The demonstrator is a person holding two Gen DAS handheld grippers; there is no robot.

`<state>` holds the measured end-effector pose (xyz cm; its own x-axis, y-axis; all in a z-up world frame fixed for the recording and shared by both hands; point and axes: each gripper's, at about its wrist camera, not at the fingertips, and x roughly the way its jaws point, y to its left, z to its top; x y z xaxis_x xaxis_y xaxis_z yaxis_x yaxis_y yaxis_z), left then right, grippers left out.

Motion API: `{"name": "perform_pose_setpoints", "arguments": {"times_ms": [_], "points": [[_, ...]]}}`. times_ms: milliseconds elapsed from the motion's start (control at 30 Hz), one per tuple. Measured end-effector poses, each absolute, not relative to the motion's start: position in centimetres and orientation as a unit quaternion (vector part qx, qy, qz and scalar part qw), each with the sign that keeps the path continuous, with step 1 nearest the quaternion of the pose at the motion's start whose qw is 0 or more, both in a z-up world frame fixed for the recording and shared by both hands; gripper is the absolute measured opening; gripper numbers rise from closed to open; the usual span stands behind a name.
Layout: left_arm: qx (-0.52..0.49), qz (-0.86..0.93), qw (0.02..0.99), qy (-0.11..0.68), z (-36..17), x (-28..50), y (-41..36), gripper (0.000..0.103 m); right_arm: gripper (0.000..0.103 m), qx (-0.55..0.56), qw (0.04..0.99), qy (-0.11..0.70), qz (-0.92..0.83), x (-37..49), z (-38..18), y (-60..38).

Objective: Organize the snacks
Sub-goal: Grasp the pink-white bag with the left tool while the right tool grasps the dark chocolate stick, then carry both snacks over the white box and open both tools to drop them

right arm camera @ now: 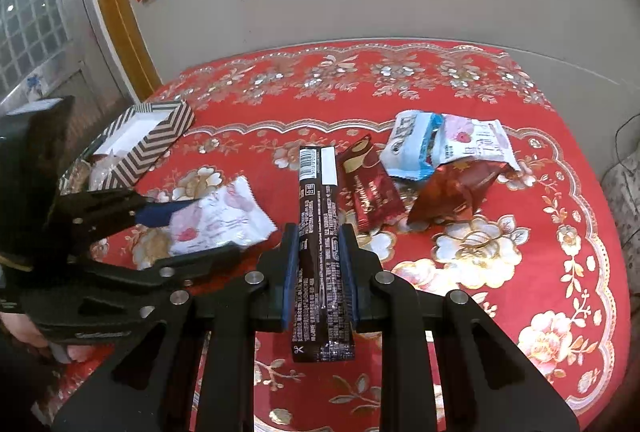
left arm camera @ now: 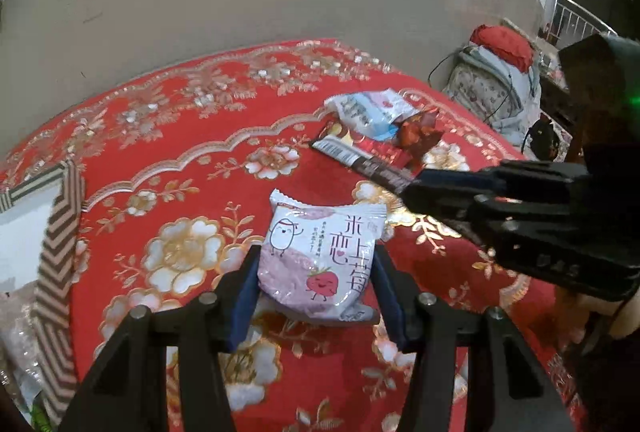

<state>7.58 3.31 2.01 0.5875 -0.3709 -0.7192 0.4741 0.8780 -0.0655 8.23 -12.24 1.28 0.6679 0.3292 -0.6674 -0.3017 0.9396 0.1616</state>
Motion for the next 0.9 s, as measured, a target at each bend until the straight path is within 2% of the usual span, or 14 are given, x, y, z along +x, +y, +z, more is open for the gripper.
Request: {"name": "perform_pose_setpoints", "arguments": {"times_ms": [400, 900], "points": [[0.054, -0.199, 0.919, 0.337, 6.5, 6.1, 9.3, 0.056, 0.019, 0.014, 0.936, 0.310, 0.165, 5.5, 4.0, -8.3], [-0.014, -0.105, 0.944, 0.313, 9.3, 6.3, 24.2, 0.056, 0.019, -0.017, 0.934, 0.279, 0.220, 6.8, 6.0, 4.0]]}}
